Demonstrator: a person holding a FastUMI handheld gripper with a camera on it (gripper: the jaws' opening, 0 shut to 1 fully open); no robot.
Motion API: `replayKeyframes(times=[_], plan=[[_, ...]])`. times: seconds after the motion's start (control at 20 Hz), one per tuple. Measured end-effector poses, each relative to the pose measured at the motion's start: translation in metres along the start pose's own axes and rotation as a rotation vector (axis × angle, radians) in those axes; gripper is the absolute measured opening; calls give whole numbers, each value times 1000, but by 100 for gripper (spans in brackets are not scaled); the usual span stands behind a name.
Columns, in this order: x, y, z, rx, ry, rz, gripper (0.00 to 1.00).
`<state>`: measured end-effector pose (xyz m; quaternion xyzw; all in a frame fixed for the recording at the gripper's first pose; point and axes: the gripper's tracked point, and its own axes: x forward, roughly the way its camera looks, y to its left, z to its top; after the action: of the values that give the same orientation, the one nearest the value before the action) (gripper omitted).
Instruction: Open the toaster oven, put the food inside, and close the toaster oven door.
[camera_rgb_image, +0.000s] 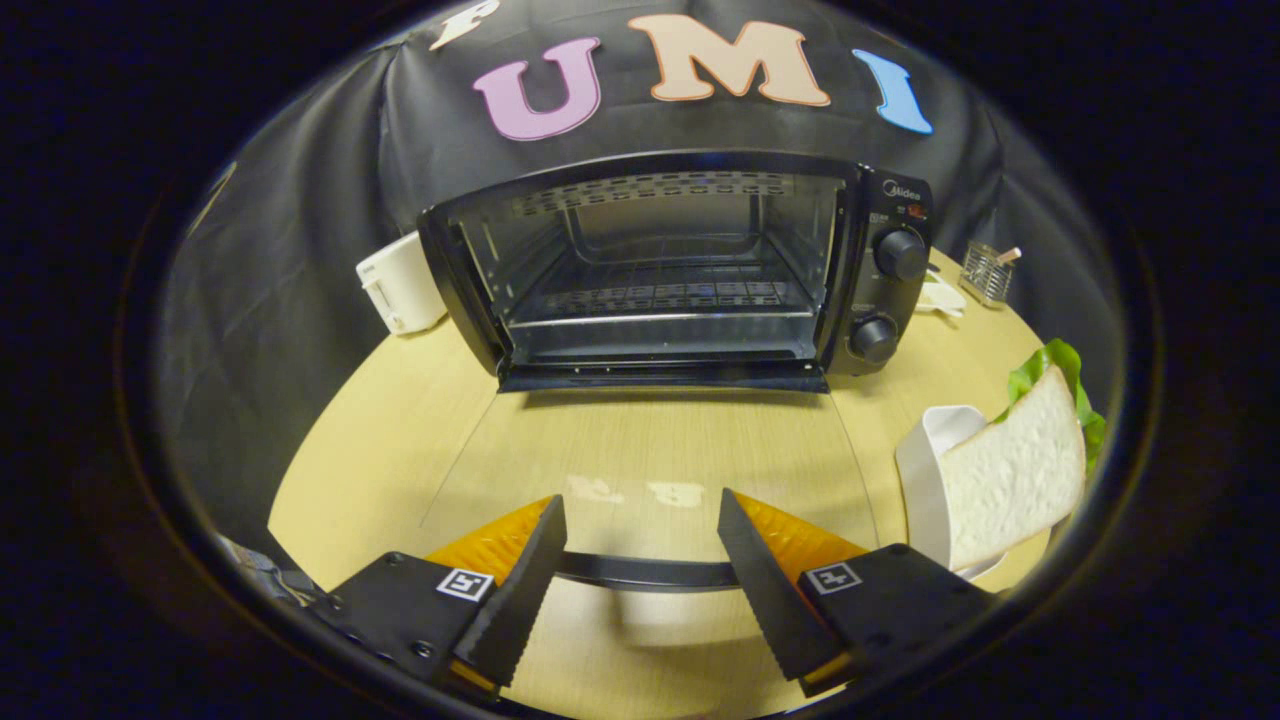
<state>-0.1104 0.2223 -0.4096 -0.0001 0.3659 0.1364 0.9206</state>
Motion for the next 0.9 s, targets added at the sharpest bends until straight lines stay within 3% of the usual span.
replayKeyframes(times=[0.35,0.65,0.9], plan=[[-39,-33,69,185,-52,38,97],[-91,-113,130,134,-89,-21,97],[-125,-179,142,123,-28,-87,97]])
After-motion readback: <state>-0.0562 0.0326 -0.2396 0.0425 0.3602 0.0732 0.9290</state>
